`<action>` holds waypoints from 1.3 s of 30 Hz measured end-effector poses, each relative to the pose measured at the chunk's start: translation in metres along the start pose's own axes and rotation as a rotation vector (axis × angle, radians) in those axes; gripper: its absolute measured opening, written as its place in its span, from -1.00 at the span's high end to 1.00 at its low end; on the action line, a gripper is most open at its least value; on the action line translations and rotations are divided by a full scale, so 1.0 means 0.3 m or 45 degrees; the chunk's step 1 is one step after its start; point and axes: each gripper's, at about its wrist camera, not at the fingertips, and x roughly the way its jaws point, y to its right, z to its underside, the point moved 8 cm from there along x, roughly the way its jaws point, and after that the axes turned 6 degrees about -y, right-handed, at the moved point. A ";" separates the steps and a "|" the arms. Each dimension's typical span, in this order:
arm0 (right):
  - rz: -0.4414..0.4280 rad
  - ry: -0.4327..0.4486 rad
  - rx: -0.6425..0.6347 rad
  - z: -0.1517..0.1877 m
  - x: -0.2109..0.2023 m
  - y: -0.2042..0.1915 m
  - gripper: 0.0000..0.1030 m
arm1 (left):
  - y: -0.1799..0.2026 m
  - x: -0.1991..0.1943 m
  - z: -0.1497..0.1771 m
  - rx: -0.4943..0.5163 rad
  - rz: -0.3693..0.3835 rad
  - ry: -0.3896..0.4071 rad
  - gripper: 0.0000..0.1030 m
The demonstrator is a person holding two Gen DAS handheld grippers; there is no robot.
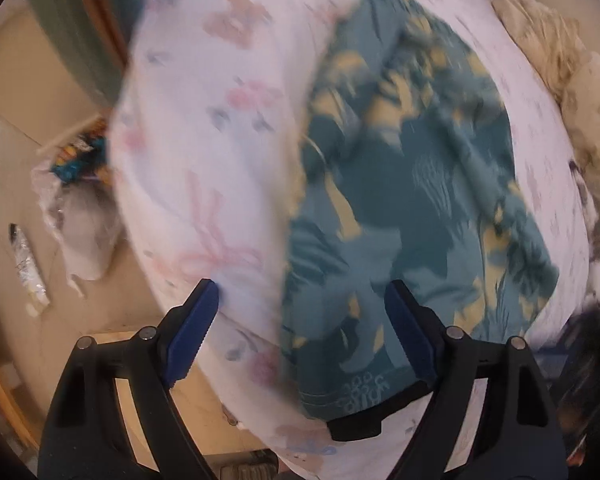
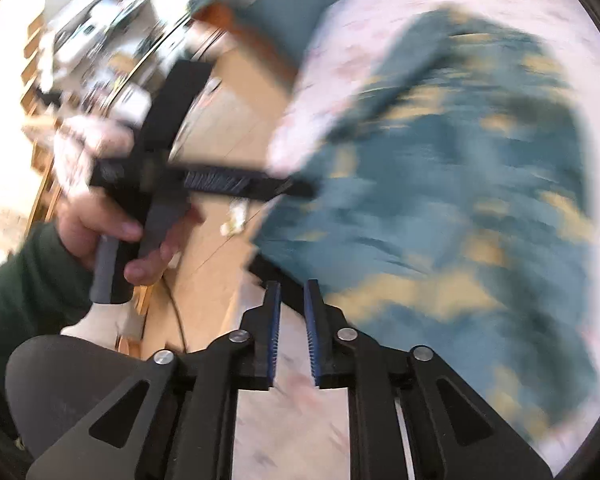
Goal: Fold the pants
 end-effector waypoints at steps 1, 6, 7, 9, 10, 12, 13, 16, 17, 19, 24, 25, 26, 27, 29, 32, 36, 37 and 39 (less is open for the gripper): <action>0.033 0.047 0.056 0.025 -0.059 0.061 0.44 | 0.015 0.014 0.005 0.030 -0.030 0.001 -0.56; 0.182 0.254 0.374 0.167 -0.303 0.368 -0.36 | 0.086 0.047 0.034 0.186 -0.154 -0.023 -0.40; 0.201 0.255 0.444 0.192 -0.319 0.431 -0.36 | 0.096 0.053 0.039 0.205 -0.171 -0.033 -0.40; 0.172 0.234 0.540 0.223 -0.316 0.489 -0.36 | 0.116 0.063 0.049 0.218 -0.170 -0.061 -0.27; 0.132 0.207 0.578 0.244 -0.289 0.512 -0.36 | 0.127 0.062 0.052 0.218 -0.147 -0.070 -0.03; 0.077 0.156 0.630 0.257 -0.217 0.516 -0.36 | 0.157 0.066 0.061 0.238 -0.120 -0.094 0.11; 0.062 0.143 0.640 0.264 -0.191 0.508 -0.36 | 0.165 0.069 0.063 0.238 -0.121 -0.098 0.11; 0.009 0.147 0.634 0.264 -0.113 0.505 -0.37 | 0.180 0.085 0.070 0.206 -0.102 -0.135 0.55; 0.001 0.169 0.627 0.252 -0.101 0.493 -0.37 | 0.168 0.096 0.071 0.189 -0.102 -0.140 0.85; -0.081 0.184 0.635 0.224 -0.066 0.463 -0.31 | 0.183 0.092 0.076 0.158 -0.091 -0.153 0.88; -0.039 0.110 0.450 0.177 -0.004 0.352 0.87 | 0.275 -0.016 0.066 0.227 -0.202 -0.128 0.90; -0.045 0.142 0.453 0.168 -0.028 0.346 0.89 | 0.292 -0.051 0.063 0.212 -0.195 -0.108 0.90; -0.051 0.175 0.449 0.159 -0.069 0.336 0.89 | 0.309 -0.089 0.061 0.195 -0.185 -0.081 0.90; -0.055 0.204 0.442 0.152 -0.108 0.324 0.90 | 0.339 -0.154 0.061 0.182 -0.167 -0.029 0.90; -0.076 0.261 0.433 0.147 -0.200 0.298 0.90 | 0.390 -0.244 0.075 0.162 -0.114 0.052 0.90; -0.109 0.383 0.405 0.147 -0.405 0.248 0.90 | 0.504 -0.409 0.137 0.093 0.039 0.201 0.90; -0.053 0.493 0.302 0.177 -0.684 0.155 0.91 | 0.665 -0.610 0.213 0.153 0.112 0.354 0.90; -0.041 0.508 0.279 0.187 -0.742 0.127 0.91 | 0.702 -0.657 0.238 0.156 0.140 0.390 0.90; -0.036 0.544 0.255 0.215 -0.878 0.063 0.91 | 0.759 -0.761 0.282 0.137 0.218 0.470 0.90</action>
